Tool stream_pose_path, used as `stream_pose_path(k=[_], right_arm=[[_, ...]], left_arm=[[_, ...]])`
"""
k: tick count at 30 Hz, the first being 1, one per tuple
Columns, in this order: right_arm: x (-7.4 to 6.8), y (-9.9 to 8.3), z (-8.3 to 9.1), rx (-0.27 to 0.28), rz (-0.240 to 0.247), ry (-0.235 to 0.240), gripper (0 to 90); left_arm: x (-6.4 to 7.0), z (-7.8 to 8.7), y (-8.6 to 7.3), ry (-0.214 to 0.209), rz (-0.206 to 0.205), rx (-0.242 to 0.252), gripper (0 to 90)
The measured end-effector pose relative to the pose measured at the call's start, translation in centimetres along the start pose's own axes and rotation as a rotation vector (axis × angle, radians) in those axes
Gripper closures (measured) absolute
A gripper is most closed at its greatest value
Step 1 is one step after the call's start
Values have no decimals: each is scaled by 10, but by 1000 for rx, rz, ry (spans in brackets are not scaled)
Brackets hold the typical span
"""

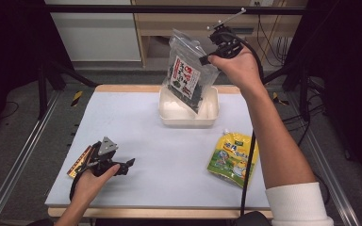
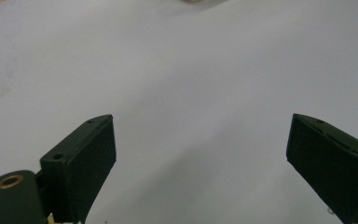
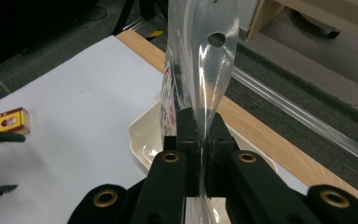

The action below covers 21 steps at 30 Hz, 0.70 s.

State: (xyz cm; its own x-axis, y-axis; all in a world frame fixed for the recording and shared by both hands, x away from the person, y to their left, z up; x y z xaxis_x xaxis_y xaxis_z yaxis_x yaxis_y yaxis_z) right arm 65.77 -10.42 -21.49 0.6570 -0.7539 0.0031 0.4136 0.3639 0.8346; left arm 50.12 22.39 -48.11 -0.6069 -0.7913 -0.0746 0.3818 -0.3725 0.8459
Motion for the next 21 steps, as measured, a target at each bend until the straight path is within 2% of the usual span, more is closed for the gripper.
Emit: stream_pose_path(k=[8, 11, 21], right_arm=[[5, 0, -11, -3, -18, -2, 874], [7, 1, -15, 13, -26, 6, 874], [6, 2, -18, 25, -43, 12, 874]], left_arm=[[1, -1, -1, -8, -1, -4, 80], [0, 0, -1, -8, -1, -7, 80], [0, 0, 0, -9, 6, -2, 80]])
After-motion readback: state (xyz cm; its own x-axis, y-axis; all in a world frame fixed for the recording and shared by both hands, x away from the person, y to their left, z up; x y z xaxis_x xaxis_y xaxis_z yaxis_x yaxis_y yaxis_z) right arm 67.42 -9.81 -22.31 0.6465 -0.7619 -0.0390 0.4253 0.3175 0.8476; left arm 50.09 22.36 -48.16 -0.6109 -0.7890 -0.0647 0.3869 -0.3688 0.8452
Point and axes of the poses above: each handheld gripper's, and its own axes: z roughly backward along the jaws, y roughly out of its top, x roughly to its right, the point moved 5 cm from there along -z, roughly forward along the jaws, and after that the axes turned 7 degrees about x, right-handed, at the moved point
